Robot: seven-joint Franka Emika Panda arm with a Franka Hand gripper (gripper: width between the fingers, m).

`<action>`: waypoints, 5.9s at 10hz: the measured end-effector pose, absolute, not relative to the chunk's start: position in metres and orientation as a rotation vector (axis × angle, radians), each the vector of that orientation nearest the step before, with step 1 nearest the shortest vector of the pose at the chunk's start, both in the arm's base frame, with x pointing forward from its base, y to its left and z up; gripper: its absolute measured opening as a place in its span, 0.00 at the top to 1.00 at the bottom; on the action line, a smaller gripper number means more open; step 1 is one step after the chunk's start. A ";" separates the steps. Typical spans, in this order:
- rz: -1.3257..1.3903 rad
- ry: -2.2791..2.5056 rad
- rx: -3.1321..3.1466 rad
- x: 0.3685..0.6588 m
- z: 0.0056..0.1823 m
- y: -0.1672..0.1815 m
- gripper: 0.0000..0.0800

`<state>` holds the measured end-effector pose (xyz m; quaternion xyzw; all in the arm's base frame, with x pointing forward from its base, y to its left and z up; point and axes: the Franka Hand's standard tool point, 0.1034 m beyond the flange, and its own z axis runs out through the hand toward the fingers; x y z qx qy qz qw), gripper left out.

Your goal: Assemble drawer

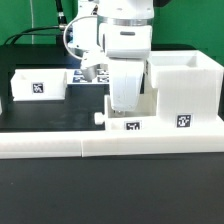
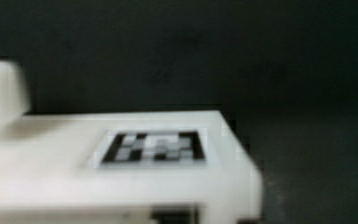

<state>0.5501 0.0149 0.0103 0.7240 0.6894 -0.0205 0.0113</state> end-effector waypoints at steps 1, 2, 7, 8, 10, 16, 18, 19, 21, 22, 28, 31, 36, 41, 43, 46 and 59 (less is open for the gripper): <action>-0.072 2.151 2.257 0.551 0.015 0.015 0.68; -0.067 2.148 2.253 0.554 0.020 0.015 0.45; -0.098 2.181 2.202 0.560 0.048 -0.009 0.19; -0.105 2.241 2.143 0.559 0.050 -0.025 0.19; -0.108 2.270 2.117 0.558 0.051 -0.045 0.19; 0.068 2.417 2.211 0.545 0.018 -0.061 0.19; 0.126 2.441 2.282 0.545 0.013 -0.055 0.19; 0.142 2.446 2.299 0.545 0.012 -0.052 0.19; 0.146 2.441 2.310 0.550 0.014 -0.040 0.19; 0.146 2.437 2.316 0.551 0.014 -0.036 0.19; 0.113 2.327 2.421 0.552 0.011 -0.032 0.19; 0.117 2.404 2.325 0.555 0.012 -0.034 0.19; 0.027 2.313 2.358 0.568 0.016 -0.017 0.19; 0.042 2.320 2.349 0.570 0.017 -0.010 0.19; 0.054 2.349 2.336 0.571 0.017 0.011 0.19; 0.075 2.383 2.295 0.582 0.018 0.034 0.19; 0.103 2.086 2.414 0.492 0.051 -0.028 0.19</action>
Offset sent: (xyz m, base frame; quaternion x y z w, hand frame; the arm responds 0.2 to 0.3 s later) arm -0.0003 -0.0081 0.0227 0.0154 -0.0158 -0.0016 0.9998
